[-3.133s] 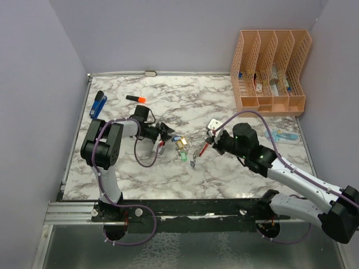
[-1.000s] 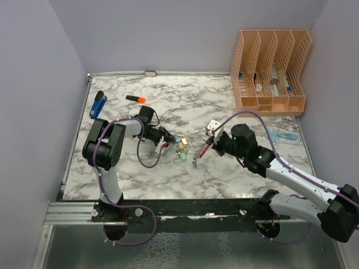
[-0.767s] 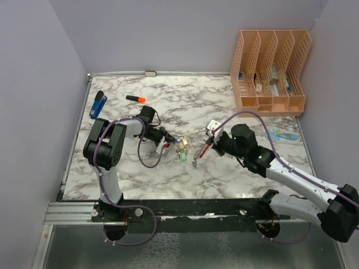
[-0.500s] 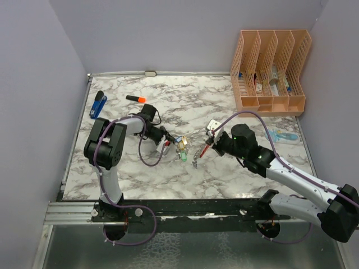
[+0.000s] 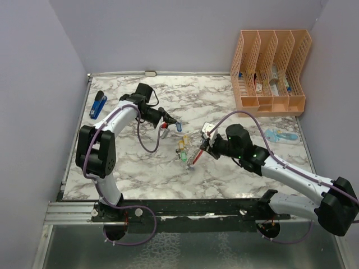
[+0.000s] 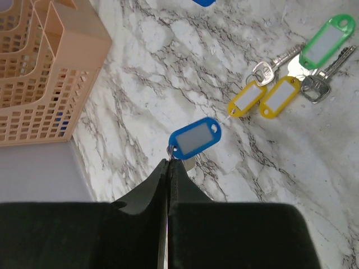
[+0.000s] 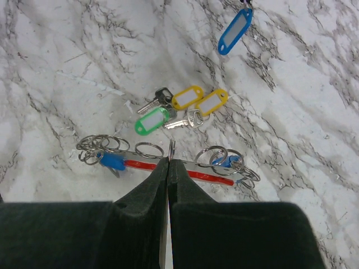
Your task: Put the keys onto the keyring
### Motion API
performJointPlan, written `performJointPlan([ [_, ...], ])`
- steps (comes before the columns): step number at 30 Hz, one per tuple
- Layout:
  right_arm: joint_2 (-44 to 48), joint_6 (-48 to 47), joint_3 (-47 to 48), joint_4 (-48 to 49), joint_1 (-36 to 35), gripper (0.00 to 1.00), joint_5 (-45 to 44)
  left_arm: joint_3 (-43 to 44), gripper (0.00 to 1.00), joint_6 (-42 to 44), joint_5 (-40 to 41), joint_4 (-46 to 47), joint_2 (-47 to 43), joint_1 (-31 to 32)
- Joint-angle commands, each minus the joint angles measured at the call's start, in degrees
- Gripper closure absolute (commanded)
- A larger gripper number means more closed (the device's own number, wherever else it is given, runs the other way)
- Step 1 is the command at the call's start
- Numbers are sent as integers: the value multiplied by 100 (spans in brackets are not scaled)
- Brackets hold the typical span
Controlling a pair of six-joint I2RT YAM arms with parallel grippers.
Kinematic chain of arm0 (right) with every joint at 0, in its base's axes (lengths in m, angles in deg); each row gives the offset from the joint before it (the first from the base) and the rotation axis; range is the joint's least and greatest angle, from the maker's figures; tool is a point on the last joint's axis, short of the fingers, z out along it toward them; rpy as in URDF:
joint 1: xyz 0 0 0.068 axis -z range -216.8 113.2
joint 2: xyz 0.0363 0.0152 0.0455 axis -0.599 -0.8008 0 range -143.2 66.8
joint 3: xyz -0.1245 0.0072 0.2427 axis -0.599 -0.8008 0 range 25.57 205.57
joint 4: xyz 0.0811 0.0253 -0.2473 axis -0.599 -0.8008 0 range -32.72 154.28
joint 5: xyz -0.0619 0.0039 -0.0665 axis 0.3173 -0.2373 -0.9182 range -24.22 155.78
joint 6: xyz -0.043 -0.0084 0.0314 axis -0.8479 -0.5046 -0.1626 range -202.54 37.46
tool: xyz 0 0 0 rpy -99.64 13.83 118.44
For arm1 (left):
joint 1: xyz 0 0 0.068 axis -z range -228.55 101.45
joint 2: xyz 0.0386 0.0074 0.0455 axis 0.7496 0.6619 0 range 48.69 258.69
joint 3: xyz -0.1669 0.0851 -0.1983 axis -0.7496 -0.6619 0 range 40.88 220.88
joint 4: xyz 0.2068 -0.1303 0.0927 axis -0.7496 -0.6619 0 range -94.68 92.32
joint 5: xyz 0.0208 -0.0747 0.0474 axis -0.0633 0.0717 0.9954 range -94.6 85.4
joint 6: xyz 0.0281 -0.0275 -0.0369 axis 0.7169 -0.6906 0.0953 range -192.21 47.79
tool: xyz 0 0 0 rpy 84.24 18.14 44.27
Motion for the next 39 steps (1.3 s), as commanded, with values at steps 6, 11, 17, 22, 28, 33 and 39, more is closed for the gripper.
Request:
performJointPlan([
  [6,-155,111,288,497,-272,99,305,660,100,1097,-489,-1858,-133,55],
  [11,-388,98,458,541,-418,99,288,823,100,1135,-641,-2206,-223,116],
  [17,-566,533,563,930,-463,99,339,702,100,1485,-747,-2482,-311,160],
  [22,-730,720,668,1081,-476,99,262,482,100,1878,-739,-2697,-413,226],
  [28,-1121,774,908,1119,-500,99,324,400,100,2047,-677,-2706,-474,357],
  [33,-1391,783,1192,1004,-535,99,259,537,100,2039,-690,-2827,-499,436],
  [39,-1582,825,1393,868,-545,99,256,587,100,2022,-673,-2854,-520,456],
])
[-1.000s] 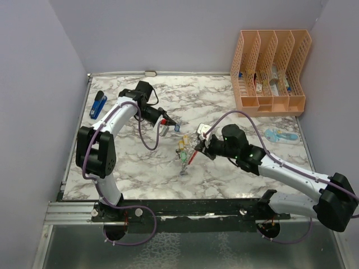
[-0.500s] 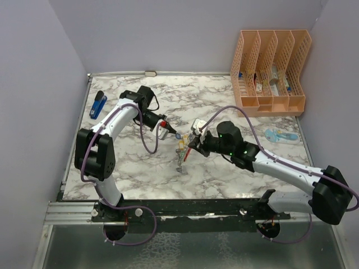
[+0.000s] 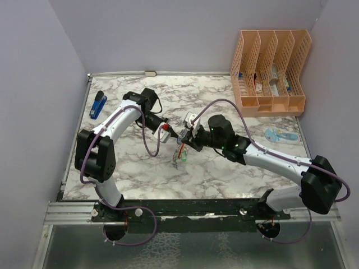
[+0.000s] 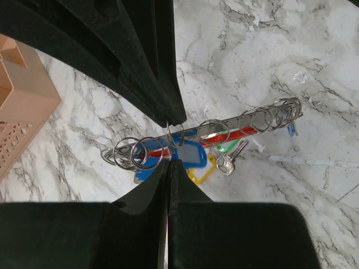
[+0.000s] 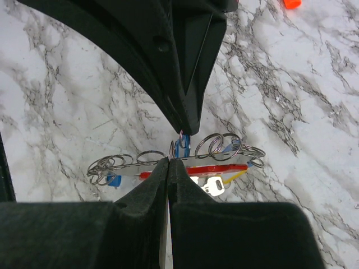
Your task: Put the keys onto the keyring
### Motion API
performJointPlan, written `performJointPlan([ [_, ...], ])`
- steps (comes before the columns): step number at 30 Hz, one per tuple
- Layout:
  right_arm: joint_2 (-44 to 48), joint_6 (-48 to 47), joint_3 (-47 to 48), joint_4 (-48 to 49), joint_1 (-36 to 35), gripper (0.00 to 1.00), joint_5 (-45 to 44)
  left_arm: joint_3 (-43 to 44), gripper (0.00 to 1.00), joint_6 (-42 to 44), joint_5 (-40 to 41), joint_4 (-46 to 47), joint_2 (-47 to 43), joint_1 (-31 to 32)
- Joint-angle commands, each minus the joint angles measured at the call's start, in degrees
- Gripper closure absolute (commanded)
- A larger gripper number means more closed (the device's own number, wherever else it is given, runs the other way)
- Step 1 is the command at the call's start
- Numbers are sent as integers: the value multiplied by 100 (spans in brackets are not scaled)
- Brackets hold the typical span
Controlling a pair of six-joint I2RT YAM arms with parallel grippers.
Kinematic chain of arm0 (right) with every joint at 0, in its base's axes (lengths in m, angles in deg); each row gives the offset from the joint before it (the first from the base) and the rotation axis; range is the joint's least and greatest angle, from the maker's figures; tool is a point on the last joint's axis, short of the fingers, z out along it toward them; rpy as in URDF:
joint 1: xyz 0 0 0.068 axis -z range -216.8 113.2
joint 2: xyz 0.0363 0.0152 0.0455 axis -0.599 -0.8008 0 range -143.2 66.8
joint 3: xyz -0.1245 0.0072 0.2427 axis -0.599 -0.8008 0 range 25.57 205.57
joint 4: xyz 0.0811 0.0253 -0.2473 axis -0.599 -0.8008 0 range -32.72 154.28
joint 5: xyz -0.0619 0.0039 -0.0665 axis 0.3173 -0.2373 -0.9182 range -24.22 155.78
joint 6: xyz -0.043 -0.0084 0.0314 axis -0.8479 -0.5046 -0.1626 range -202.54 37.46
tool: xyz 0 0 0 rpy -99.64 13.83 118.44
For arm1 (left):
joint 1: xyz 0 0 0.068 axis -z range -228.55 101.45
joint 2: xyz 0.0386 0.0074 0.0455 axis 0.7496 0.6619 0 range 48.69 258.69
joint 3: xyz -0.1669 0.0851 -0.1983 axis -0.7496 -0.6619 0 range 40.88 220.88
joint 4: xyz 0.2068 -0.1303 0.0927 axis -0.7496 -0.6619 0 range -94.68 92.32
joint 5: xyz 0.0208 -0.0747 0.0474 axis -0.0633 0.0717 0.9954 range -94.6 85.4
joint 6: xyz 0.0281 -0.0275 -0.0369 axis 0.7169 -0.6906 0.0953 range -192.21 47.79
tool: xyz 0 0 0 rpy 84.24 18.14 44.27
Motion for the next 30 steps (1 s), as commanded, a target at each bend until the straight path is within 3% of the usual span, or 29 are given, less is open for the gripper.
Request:
performJointPlan([
  [1,-122,114,317,90,-55,99,86,123,100,2025,-246,-247,-213,34],
  [30,-592,196,673,-251,-90,99,54,188,100,2401,-63,-617,-213,117],
])
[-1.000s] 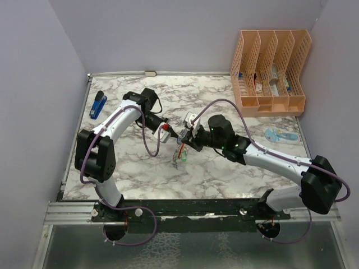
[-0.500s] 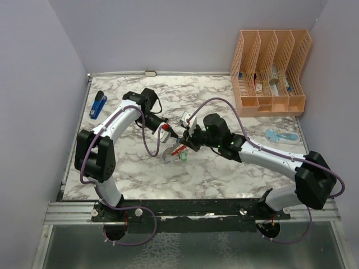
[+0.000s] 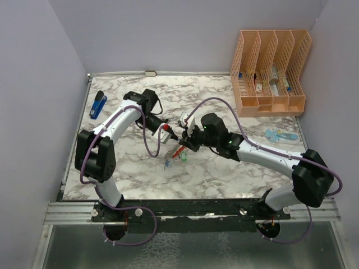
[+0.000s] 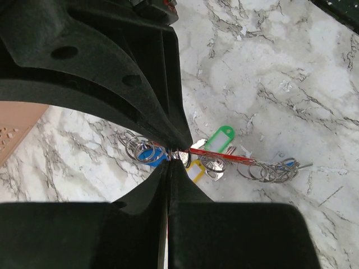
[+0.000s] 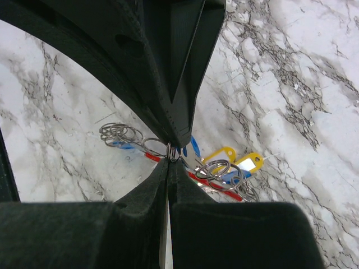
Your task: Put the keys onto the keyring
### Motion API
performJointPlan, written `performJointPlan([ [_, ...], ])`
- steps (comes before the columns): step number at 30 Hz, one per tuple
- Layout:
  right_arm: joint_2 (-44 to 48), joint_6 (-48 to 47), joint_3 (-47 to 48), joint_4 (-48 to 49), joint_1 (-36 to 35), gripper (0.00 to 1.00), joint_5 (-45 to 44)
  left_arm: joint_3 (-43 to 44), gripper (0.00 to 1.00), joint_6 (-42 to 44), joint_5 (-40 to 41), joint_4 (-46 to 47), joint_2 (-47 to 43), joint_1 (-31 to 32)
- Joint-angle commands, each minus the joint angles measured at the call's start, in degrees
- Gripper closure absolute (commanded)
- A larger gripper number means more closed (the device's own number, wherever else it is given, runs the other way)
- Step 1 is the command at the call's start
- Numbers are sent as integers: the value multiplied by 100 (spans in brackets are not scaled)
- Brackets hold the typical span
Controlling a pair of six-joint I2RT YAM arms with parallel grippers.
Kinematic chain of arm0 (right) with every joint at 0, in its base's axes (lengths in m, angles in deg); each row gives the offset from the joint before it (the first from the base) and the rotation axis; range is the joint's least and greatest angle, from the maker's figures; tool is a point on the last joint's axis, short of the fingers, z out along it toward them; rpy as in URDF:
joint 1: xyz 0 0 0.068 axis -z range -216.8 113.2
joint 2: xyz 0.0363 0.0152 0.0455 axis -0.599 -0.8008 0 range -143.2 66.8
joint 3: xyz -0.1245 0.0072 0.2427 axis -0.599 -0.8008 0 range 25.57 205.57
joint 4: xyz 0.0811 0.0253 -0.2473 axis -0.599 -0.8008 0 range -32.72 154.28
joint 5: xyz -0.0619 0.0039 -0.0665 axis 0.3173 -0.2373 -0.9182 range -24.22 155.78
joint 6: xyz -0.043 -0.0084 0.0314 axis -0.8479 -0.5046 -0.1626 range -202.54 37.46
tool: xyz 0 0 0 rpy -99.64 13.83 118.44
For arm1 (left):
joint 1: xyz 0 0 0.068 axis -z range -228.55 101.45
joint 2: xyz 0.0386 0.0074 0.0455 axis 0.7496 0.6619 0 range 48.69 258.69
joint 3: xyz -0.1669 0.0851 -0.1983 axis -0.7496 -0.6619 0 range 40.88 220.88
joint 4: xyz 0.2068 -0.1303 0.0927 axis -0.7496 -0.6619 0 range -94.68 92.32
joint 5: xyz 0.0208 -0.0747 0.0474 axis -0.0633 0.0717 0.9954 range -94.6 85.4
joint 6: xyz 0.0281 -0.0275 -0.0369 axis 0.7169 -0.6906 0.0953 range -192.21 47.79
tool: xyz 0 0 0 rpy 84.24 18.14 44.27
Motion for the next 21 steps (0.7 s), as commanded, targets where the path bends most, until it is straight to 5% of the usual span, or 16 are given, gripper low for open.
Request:
performJointPlan([
  [1,-60,46,280,47,-29,99,57,158,100,2401,-57,-243,-190,52],
  [21,105,114,268,66,-29,99,-251,8,100,2686,270,-484,-189,107],
])
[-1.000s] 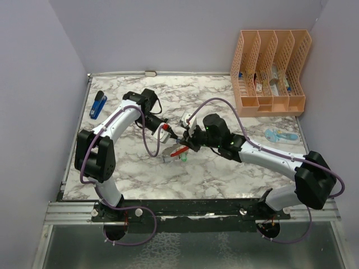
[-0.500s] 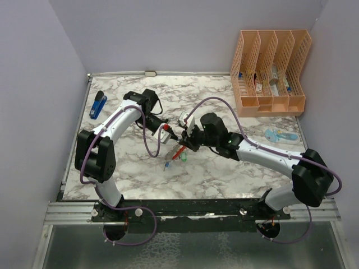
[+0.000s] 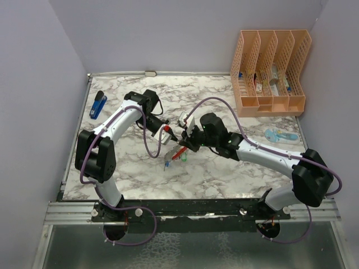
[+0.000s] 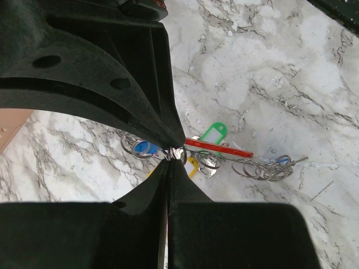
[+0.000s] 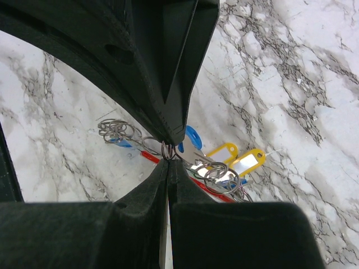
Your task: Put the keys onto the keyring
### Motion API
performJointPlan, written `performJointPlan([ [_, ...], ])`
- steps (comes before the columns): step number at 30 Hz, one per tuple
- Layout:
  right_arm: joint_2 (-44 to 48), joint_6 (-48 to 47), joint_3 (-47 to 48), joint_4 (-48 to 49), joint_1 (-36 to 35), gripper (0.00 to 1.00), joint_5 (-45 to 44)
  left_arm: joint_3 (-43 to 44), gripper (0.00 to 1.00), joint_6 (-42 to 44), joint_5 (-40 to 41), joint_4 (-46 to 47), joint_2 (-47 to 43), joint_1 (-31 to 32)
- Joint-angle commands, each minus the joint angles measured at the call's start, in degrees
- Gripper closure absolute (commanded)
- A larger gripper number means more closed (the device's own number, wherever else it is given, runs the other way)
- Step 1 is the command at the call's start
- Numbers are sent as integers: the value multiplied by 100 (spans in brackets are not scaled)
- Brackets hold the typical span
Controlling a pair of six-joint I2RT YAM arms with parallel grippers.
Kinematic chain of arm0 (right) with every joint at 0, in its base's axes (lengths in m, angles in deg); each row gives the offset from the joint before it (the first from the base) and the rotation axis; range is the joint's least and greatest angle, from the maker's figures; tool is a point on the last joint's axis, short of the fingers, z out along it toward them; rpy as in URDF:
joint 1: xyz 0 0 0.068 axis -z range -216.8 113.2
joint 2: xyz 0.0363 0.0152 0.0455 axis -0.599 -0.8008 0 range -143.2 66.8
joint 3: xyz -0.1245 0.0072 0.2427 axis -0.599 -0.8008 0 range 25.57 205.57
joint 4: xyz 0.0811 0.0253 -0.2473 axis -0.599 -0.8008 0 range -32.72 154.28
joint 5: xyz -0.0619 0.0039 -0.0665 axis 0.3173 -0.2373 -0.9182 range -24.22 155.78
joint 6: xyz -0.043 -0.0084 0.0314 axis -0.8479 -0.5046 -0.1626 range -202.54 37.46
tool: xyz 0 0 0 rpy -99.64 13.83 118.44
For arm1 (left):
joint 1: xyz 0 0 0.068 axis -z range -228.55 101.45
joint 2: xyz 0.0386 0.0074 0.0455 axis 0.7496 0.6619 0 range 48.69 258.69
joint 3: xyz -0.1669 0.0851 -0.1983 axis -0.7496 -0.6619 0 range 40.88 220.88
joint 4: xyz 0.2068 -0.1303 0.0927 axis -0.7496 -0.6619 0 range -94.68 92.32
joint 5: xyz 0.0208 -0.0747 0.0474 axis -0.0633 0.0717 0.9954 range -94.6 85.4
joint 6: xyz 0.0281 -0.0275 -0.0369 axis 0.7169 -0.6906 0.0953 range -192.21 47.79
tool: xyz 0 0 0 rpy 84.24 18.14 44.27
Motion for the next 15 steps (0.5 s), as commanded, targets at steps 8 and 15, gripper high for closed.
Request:
performJointPlan([
  [8,212,78,137,251,-29,99,-356,-40,100,2915,84,-581,-189,48],
  [15,282,95,87,264,-29,99,-479,-95,100,2926,132,-581,-369,48],
])
